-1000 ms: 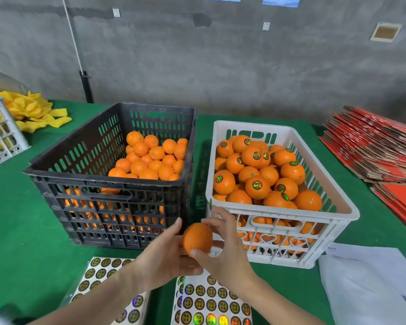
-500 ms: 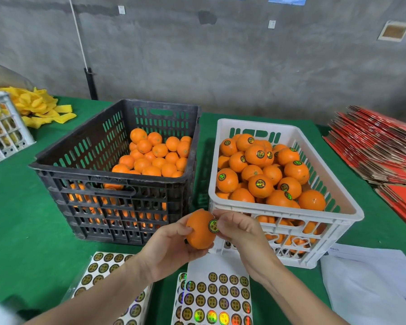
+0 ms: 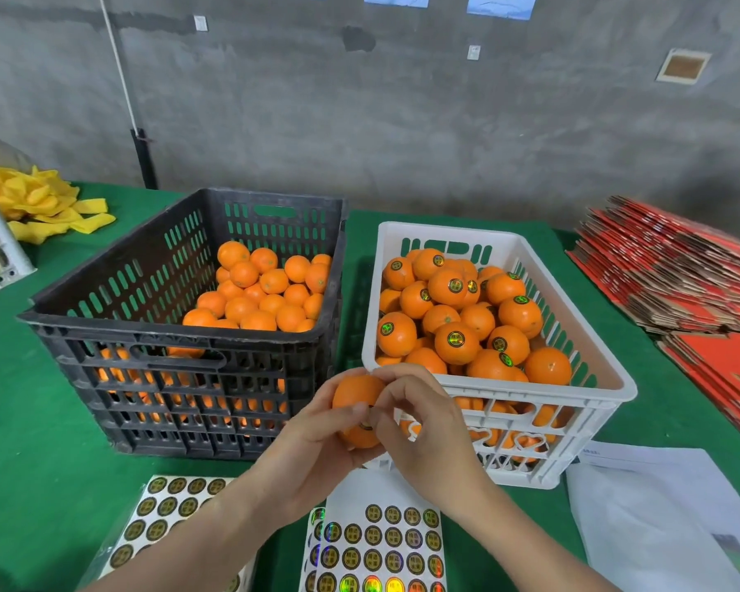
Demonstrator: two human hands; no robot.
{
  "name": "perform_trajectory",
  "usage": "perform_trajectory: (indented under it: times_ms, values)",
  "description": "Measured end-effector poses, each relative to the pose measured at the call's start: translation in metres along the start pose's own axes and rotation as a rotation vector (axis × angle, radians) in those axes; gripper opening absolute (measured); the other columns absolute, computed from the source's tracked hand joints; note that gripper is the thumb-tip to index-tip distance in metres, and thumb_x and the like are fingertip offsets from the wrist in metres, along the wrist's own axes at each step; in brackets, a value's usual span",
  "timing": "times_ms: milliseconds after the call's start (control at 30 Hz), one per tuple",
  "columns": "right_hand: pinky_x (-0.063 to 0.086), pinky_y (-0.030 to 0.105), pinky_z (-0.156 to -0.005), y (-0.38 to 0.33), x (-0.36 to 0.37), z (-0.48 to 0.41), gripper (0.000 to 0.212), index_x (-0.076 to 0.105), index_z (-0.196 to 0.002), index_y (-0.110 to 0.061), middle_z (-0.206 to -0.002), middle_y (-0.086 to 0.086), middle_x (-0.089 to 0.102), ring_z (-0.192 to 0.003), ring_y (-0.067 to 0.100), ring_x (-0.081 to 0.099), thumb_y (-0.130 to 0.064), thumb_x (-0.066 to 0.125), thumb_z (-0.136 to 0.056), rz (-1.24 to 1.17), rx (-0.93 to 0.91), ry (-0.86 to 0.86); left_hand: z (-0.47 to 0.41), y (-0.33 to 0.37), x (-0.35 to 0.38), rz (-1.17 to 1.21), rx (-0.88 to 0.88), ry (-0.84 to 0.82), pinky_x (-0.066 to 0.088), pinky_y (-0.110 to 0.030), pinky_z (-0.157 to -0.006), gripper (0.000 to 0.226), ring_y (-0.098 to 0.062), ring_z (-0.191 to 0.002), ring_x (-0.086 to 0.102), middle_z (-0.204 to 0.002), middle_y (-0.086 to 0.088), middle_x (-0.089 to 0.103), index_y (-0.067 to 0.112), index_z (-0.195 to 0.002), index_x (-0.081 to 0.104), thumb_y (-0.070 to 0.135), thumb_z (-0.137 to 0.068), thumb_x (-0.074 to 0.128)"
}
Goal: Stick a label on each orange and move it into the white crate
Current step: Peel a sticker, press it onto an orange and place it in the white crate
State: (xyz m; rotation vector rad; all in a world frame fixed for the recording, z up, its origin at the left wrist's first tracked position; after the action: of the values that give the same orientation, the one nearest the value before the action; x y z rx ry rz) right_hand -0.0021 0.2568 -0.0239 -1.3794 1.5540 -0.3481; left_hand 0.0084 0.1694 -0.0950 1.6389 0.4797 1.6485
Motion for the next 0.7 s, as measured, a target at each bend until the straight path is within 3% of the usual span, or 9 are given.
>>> perform_trajectory:
  times_ms: [100,233,367,500,600,633,700]
  values:
    - [0.049,0.027,-0.086,-0.005,-0.014,0.0,0.011,0.057,-0.084,-0.012,-0.112,-0.008,0.057,-0.104,0.002,0.056,-0.007,0.065,-0.079,-0.033,-0.036,0.098,-0.003,0.008,0.01,-0.032,0.06,0.022,0.056,-0.035,-0.076,0.054,-0.029,-0.093,0.068,-0.103,-0.015,0.068,0.018,-0.117,0.063,0.009,-0.067,0.077]
    - [0.053,0.023,-0.082,0.01,-0.025,-0.002,0.058,0.042,-0.118,-0.033,-0.111,-0.016,0.057,-0.103,0.005,0.061,-0.006,0.074,-0.078,-0.31,0.124,0.071,-0.007,0.012,0.018,-0.066,0.071,0.035,0.057,-0.038,-0.074,0.046,-0.031,-0.087,0.068,-0.103,-0.018,0.065,0.017,-0.113,0.066,0.004,-0.07,0.074]
    - [0.049,0.02,-0.087,-0.001,-0.031,-0.001,0.058,0.042,-0.128,-0.039,-0.123,-0.022,0.053,-0.112,0.0,0.053,-0.023,0.071,-0.08,-0.116,0.028,0.001,-0.019,0.021,0.037,-0.223,0.08,0.014,0.055,-0.038,-0.078,0.055,-0.035,-0.101,0.065,-0.117,-0.021,0.063,0.015,-0.125,0.058,0.01,-0.073,0.072]
    - [0.046,0.019,-0.092,0.011,-0.051,-0.016,0.076,0.033,-0.126,-0.045,-0.127,-0.019,0.043,-0.117,0.001,0.046,-0.018,0.078,-0.072,0.057,0.054,0.102,-0.051,0.024,0.071,-0.413,0.053,-0.071,0.055,-0.043,-0.089,0.054,-0.031,-0.109,0.065,-0.123,-0.015,0.064,0.017,-0.128,0.054,0.026,-0.077,0.068]
    - [0.047,0.023,-0.083,0.041,-0.086,-0.037,0.072,0.038,-0.124,-0.031,-0.119,-0.007,0.048,-0.105,0.011,0.053,-0.02,0.079,-0.066,0.116,0.16,0.219,-0.082,0.028,0.079,-0.697,0.083,-0.043,0.05,-0.034,-0.097,0.035,-0.015,-0.112,0.063,-0.12,-0.001,0.066,0.027,-0.113,0.058,0.051,-0.088,0.055]
    - [0.041,0.018,-0.083,0.054,-0.101,-0.046,0.072,0.039,-0.126,-0.025,-0.118,-0.005,0.046,-0.106,0.012,0.05,-0.018,0.078,-0.066,0.172,0.186,0.253,-0.093,0.034,0.073,-0.826,0.117,0.021,0.05,-0.03,-0.094,0.029,-0.011,-0.108,0.063,-0.117,0.003,0.065,0.029,-0.109,0.056,0.05,-0.091,0.047]
    - [0.03,0.012,-0.086,0.085,-0.132,-0.065,0.07,0.038,-0.128,-0.013,-0.121,0.002,0.039,-0.114,0.017,0.041,-0.01,0.075,-0.068,0.287,0.279,0.299,-0.112,0.039,0.054,-1.028,0.135,0.153,0.049,-0.032,-0.091,0.022,-0.015,-0.102,0.061,-0.112,0.002,0.06,0.027,-0.118,0.05,0.035,-0.102,0.039]
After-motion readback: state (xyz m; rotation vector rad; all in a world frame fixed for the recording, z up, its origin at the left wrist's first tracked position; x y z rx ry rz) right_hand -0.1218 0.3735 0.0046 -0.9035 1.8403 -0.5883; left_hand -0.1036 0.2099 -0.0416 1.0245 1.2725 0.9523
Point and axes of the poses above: each hand's wrist, its own z-axis away from the middle knuckle, its own x-axis out of the palm, y = z × x, the point moved 10 cm from there along -z, towards the middle knuckle
